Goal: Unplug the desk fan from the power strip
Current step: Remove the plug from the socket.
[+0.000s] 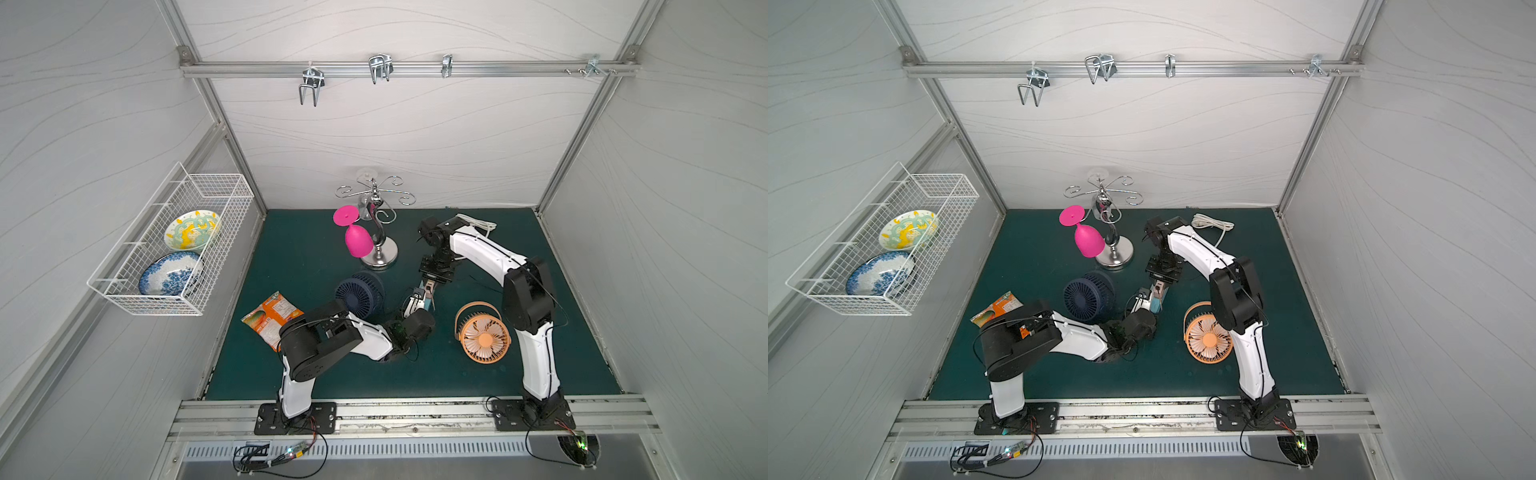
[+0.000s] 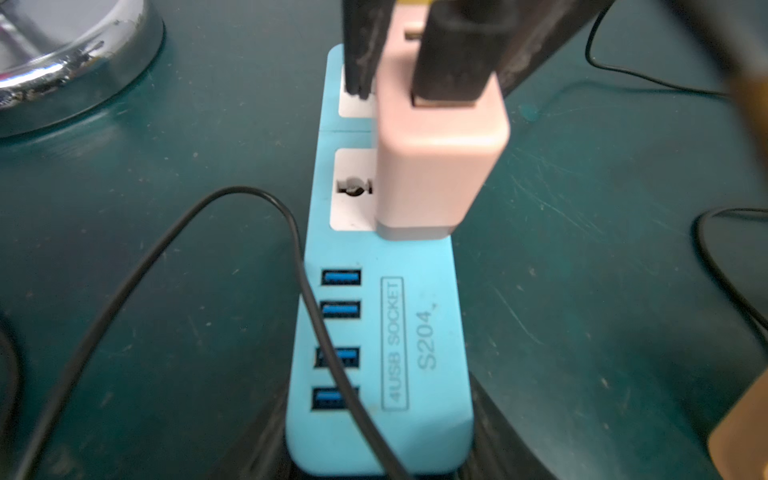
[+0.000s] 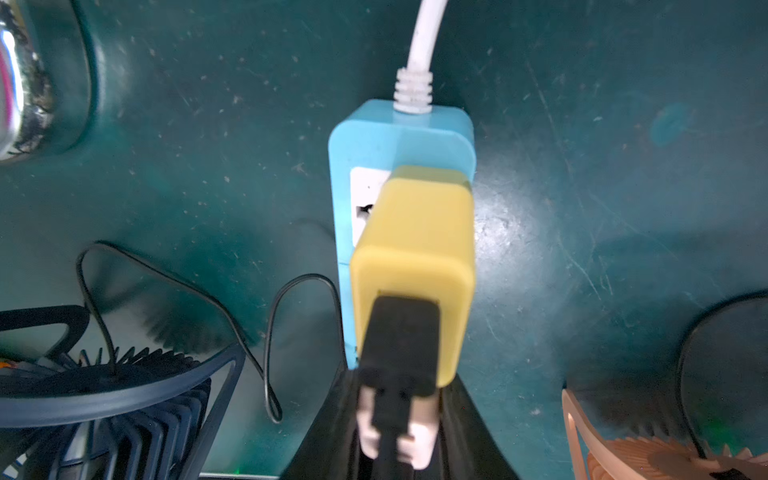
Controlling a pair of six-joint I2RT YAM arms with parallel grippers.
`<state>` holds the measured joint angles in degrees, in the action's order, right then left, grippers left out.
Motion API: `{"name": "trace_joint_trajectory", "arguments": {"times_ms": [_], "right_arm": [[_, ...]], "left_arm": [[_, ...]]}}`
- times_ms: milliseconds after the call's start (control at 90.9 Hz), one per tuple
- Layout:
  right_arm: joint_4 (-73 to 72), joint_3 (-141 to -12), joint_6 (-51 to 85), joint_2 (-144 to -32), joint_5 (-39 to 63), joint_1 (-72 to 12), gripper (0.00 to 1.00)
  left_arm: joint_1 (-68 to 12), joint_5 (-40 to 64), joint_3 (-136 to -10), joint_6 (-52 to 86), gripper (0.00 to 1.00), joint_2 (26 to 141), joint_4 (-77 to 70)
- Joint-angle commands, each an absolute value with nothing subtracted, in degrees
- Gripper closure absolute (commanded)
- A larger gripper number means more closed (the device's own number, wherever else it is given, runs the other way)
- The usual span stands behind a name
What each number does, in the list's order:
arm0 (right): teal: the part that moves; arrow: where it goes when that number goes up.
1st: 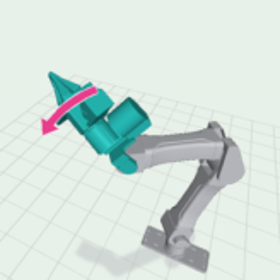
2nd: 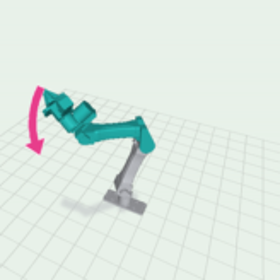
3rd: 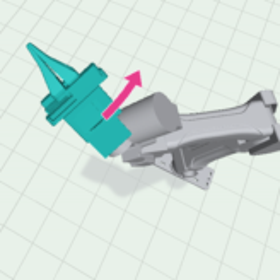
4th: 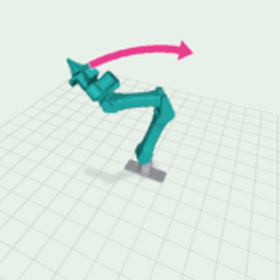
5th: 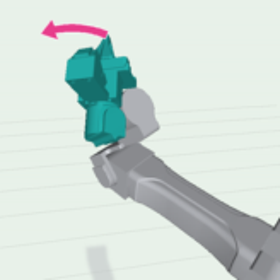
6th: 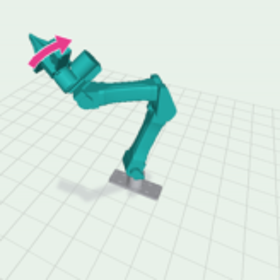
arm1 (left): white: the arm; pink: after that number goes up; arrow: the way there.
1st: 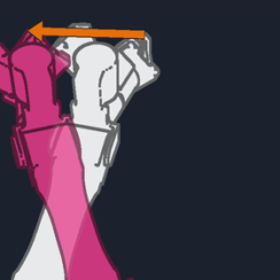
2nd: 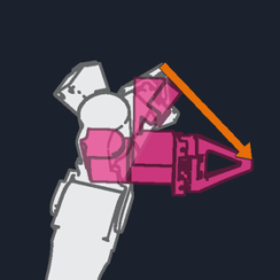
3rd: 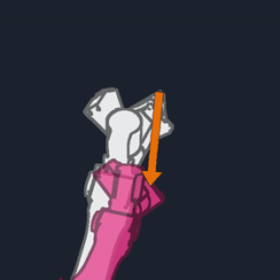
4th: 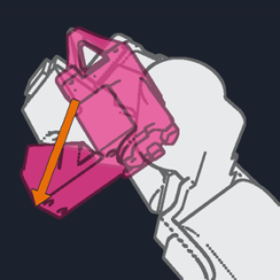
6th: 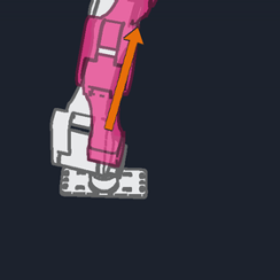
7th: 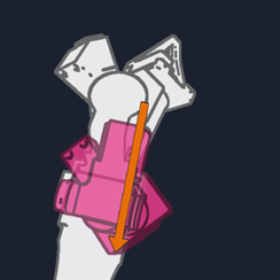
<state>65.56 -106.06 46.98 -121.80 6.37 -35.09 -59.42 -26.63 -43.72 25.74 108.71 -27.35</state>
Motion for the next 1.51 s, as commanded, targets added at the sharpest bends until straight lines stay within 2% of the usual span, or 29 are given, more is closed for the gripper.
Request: {"name": "trace_joint_trajectory", "arguments": {"times_ms": [0,209,550,902,1156,1299,1409,1497], "right_arm": [[62.7,-105.9,47.1,-119.8,11.4,-32.6,1.0],[61.8,-106.9,48.3,-119.6,14.1,-28.0,1.0],[66.0,-110.4,44.8,-120.9,6.3,-37.8,1.0],[60.9,-106.6,50.3,-118.5,16.7,-26.3,1.0],[65.5,-109.7,45.5,-119.9,6.2,-34.9,1.0],[66.9,-110.9,44.6,-121.9,4.8,-38.5,1.0],[65.9,-109.8,45.8,-120.6,6.6,-36.5,1.0],[64.2,-108.5,47.0,-119.1,10.6,-31.8,1.0]], "left_arm": [[-59.7,-21.8,-41.7,27.2,0.94,111.8,-17.3],[-59.6,-22.0,-41.4,27.3,0.94,111.5,-17.3],[-59.7,-21.5,-42.1,27.0,0.94,112.1,-16.9],[-59.7,-21.7,-41.2,27.3,0.94,111.2,-17.3],[-59.7,-21.2,-42.0,26.9,0.95,111.8,-16.8],[-59.7,-21.1,-42.1,26.8,0.94,111.7,-16.6],[-59.7,-21.2,-41.6,27.0,0.95,111.5,-16.8],[-59.7,-21.4,-41.0,27.2,0.95,111.1,-17.2]]}}
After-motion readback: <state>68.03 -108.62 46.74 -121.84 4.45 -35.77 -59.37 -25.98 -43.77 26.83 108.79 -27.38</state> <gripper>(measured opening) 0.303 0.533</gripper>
